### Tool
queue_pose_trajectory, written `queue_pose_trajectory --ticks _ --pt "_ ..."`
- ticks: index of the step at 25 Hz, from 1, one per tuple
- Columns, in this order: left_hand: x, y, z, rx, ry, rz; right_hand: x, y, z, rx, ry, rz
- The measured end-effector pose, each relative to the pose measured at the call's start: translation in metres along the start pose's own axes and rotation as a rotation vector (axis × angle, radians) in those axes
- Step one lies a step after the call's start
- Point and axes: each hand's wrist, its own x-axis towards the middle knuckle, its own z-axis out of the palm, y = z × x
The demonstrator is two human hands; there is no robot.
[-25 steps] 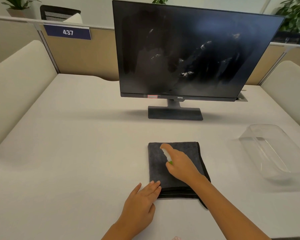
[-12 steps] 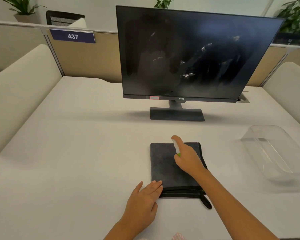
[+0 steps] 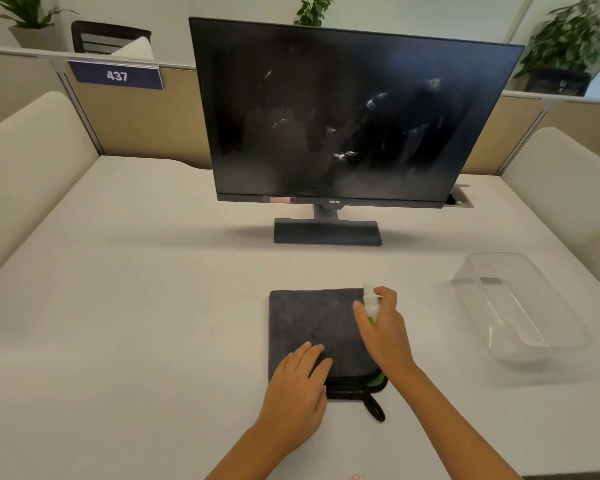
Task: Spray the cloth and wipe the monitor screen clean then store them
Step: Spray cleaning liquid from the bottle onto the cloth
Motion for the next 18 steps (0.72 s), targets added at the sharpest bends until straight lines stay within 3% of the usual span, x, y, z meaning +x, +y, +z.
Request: queue_pose_trajectory --ticks 6,12,18 --pt "0.007 0.021 0.021 0.206 -0.199 -0.101 0.036 0.030 -0.051 0.060 0.088 0.104" --pt "0.005 0.019 0.029 0.304 -0.187 -0.103 0.060 0.062 -0.076 0.098 0.064 0.261" --pt "0.005 0.022 0.032 0.256 -0.233 -0.166 0.067 0.075 -0.080 0.103 0.023 0.251"
